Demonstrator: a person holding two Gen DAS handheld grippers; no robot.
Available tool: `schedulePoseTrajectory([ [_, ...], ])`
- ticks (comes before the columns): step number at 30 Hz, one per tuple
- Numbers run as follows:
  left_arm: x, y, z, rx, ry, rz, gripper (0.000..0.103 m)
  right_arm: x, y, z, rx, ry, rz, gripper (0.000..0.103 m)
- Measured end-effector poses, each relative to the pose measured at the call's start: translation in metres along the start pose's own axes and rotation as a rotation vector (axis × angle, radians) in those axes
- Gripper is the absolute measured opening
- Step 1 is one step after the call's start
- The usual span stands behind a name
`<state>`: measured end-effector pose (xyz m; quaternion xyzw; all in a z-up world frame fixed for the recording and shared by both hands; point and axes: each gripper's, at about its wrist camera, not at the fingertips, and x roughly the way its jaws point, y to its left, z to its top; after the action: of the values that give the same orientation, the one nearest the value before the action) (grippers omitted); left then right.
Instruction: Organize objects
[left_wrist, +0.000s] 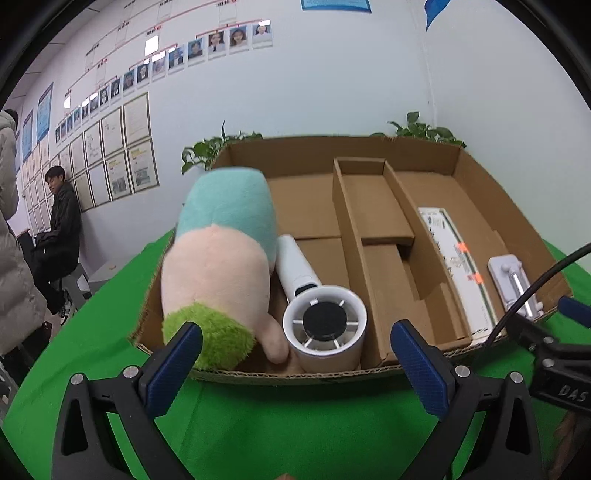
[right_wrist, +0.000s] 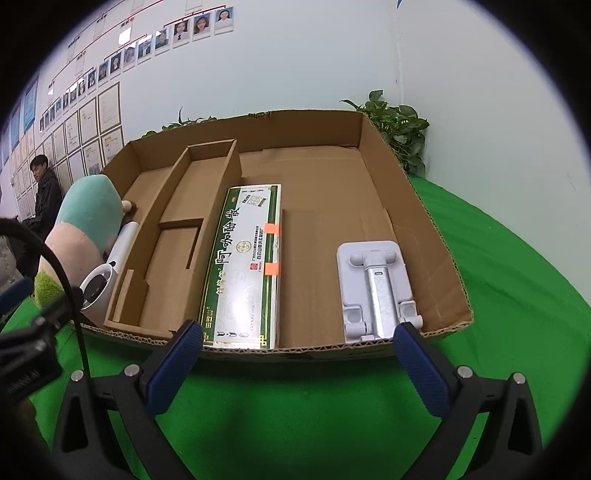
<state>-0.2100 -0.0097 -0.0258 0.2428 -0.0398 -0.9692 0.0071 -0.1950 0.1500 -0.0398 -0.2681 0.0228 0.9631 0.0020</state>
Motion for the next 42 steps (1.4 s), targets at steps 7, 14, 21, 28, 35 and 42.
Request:
schedulePoseTrajectory([
  [7,0.017,-0.004,0.003,0.032,0.036,0.039,0.103,0.006,0.011,0.000,-0.053,0.022,-0.049,0.103],
  [14,0.026,-0.007,0.004,0.057,0.060,0.066,0.103,0.007,0.013,-0.001,-0.073,0.027,-0.060,0.103],
  [21,0.035,-0.004,0.005,0.049,0.082,0.076,0.103,0.007,0.013,-0.001,-0.073,0.027,-0.060,0.103],
  [28,0.040,-0.002,0.005,0.044,0.094,0.071,0.103,0.007,0.013,-0.001,-0.073,0.027,-0.060,0.103],
  [35,0.041,-0.002,0.006,0.043,0.094,0.072,0.103,0.007,0.013,-0.001,-0.073,0.027,-0.060,0.103],
  [42,0.042,-0.002,0.005,0.040,0.093,0.071,0.103,0.007,0.013,-0.001,-0.074,0.027,-0.060,0.103],
])
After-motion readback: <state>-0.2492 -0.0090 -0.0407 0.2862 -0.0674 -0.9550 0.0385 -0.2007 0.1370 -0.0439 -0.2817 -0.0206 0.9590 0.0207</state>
